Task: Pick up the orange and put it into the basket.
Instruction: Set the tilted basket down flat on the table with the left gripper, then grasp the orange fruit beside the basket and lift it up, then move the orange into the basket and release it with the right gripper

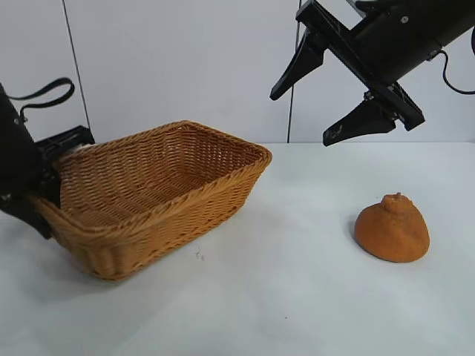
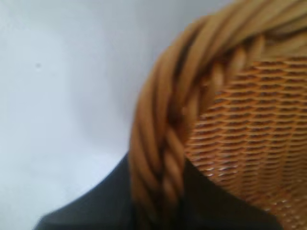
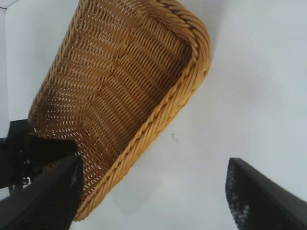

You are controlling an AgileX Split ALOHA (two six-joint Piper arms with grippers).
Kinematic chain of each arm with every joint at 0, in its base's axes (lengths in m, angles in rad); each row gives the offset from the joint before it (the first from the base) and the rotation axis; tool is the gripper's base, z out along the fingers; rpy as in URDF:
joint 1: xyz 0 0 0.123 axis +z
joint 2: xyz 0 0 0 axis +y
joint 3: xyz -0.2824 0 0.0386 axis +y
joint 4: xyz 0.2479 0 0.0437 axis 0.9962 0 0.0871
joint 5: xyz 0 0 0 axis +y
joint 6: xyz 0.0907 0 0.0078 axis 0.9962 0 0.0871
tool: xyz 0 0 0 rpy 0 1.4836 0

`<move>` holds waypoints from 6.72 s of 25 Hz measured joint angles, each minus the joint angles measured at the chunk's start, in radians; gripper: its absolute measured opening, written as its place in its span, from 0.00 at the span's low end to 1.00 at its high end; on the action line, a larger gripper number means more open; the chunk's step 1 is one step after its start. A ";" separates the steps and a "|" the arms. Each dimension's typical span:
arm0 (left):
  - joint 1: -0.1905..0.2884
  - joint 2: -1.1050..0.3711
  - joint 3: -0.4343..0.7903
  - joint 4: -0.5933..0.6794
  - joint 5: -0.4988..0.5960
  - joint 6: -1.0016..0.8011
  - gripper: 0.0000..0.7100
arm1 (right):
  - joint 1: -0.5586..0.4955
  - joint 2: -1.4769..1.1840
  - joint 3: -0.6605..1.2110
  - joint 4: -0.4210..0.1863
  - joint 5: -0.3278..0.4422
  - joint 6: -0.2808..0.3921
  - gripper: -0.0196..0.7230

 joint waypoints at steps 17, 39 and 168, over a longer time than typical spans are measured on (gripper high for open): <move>-0.060 0.139 -0.206 -0.017 0.138 0.451 0.12 | 0.000 0.000 0.000 0.000 0.032 0.000 0.78; -0.060 0.178 -0.284 -0.049 0.190 0.452 0.90 | 0.000 0.000 0.000 -0.003 0.048 0.001 0.78; 0.089 -1.936 0.805 0.259 0.210 0.543 0.92 | 0.338 0.094 -0.005 -0.293 -0.390 0.288 0.08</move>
